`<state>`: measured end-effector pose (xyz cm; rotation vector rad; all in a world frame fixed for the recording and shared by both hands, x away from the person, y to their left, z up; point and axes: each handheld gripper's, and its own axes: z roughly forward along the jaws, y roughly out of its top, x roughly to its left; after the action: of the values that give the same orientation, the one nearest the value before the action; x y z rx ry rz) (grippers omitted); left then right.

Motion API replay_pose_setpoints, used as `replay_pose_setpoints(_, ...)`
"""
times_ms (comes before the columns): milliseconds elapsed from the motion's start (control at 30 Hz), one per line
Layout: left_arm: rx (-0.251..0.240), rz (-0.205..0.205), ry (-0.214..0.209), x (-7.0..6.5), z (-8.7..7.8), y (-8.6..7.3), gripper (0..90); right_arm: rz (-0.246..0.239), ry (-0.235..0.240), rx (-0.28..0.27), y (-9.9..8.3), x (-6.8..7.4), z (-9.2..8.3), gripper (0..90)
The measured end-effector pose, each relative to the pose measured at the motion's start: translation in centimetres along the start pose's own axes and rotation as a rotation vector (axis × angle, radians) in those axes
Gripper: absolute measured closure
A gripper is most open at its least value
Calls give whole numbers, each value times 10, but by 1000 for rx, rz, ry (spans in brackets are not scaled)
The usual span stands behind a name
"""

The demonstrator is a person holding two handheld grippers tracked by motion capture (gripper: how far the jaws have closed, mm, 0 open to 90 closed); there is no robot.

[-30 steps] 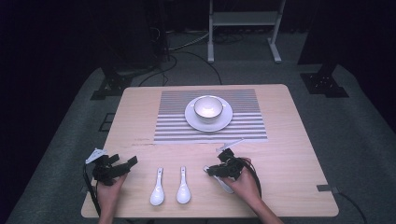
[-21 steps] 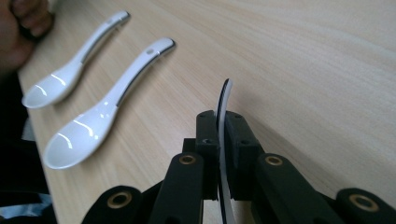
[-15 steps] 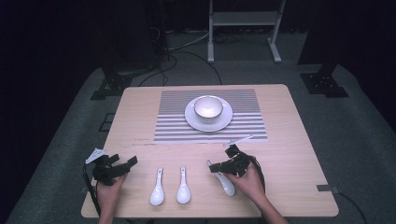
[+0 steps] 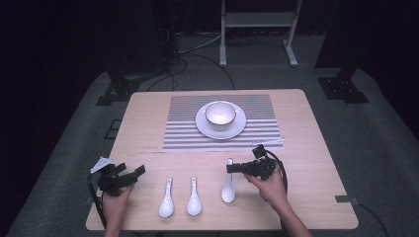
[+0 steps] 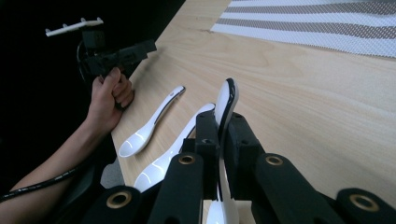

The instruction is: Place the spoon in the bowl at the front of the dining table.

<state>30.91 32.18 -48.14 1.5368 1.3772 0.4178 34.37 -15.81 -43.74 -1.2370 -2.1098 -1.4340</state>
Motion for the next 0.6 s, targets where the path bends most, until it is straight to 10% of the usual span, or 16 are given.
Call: replay_pose_setpoints(600,-2,-1,0,0,0,0,5,92,53,-91,20,-14,-8,844)
